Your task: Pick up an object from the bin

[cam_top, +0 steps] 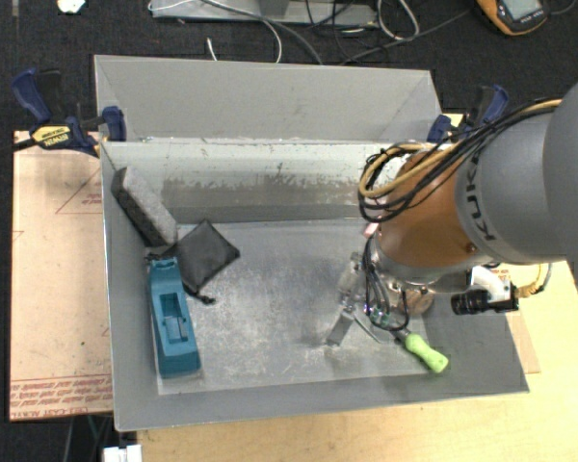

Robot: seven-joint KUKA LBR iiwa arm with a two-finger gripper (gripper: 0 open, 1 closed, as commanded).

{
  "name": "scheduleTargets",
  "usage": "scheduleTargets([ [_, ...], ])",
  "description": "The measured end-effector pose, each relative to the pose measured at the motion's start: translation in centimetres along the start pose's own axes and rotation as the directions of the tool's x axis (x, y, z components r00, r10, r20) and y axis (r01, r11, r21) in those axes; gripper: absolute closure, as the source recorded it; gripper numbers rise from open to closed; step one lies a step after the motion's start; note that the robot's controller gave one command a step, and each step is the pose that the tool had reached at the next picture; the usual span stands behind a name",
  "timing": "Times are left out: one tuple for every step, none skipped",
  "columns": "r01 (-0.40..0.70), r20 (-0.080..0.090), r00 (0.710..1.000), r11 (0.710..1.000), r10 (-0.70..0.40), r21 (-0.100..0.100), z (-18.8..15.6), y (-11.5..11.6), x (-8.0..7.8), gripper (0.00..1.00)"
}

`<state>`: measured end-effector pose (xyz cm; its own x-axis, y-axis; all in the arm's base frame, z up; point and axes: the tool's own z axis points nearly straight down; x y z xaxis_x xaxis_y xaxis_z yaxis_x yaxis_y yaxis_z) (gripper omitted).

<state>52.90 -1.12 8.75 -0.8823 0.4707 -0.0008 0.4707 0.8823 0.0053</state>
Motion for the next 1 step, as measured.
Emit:
scheduleTargets([
  [-0.138, -0.003, 0.990, 0.990, 0.138, 0.000, 1.30, -3.01, -1.21, 1.00],
])
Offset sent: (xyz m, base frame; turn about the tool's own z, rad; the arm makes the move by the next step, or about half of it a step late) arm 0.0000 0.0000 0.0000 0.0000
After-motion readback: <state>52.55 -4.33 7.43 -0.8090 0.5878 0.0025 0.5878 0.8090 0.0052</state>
